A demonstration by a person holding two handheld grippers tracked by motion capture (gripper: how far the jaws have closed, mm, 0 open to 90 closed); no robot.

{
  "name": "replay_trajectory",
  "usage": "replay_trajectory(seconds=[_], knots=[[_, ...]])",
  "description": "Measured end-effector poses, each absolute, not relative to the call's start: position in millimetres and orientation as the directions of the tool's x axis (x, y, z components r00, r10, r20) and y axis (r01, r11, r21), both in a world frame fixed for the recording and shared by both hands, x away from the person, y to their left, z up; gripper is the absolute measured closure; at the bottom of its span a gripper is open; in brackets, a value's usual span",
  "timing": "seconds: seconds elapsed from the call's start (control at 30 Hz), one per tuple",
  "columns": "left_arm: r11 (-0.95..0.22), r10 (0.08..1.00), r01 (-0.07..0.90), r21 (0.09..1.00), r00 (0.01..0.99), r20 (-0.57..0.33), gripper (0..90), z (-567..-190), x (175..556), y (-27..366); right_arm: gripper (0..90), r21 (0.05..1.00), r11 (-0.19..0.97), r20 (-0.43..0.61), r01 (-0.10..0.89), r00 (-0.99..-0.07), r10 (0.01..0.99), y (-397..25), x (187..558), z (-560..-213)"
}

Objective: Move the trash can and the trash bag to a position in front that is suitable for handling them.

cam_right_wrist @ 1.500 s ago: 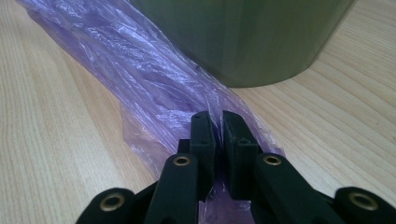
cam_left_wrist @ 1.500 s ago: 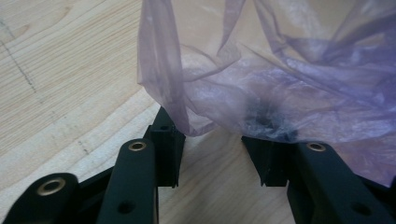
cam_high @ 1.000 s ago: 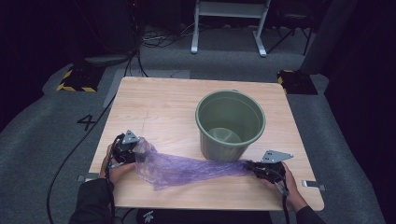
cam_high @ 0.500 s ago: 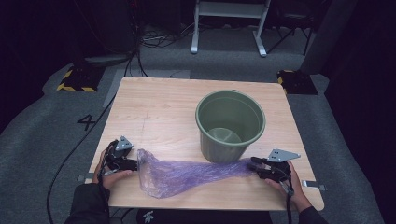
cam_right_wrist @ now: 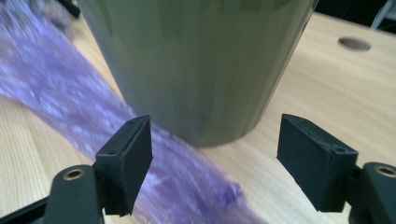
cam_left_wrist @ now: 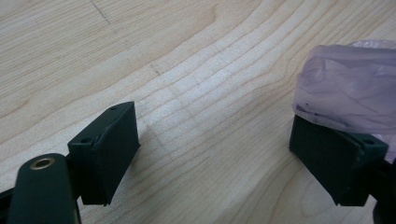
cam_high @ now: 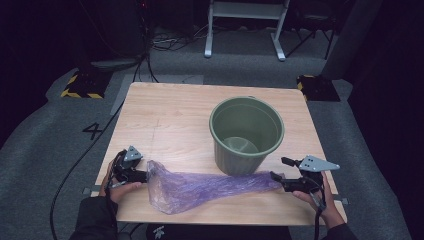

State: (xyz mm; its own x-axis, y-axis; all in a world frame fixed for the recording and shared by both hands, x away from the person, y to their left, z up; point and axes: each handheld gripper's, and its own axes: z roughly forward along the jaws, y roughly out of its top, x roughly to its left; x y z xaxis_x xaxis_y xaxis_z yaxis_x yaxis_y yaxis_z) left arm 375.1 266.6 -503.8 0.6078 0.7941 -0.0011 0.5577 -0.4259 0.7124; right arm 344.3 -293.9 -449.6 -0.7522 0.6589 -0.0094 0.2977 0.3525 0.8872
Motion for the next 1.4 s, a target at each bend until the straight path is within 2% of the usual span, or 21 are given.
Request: replay_trajectory(seconds=[0.37,0.73,1.17,1.4], knots=[[-0.421,0.798,0.561,0.713,0.603,-0.003,14.8,-503.9,375.4,265.7,23.8,0.917,0.316,-0.038,0.244,-0.735,0.677,-290.4,343.3,-427.6],[-0.413,0.806,0.567,0.713,0.592,-0.003,14.5,-504.0,376.5,262.6,24.4,0.955,0.265,-0.076,0.131,-0.759,0.647,-280.2,330.9,-384.2],[-0.413,0.805,0.568,0.712,0.593,-0.006,14.4,-504.0,379.9,256.2,24.4,0.940,0.285,-0.055,0.186,-0.744,0.666,-262.6,347.0,-398.1],[-0.414,0.804,0.568,0.712,0.595,-0.006,14.2,-503.9,380.3,255.6,14.5,0.927,0.274,-0.011,0.255,-0.712,0.702,-248.6,355.5,-418.4]])
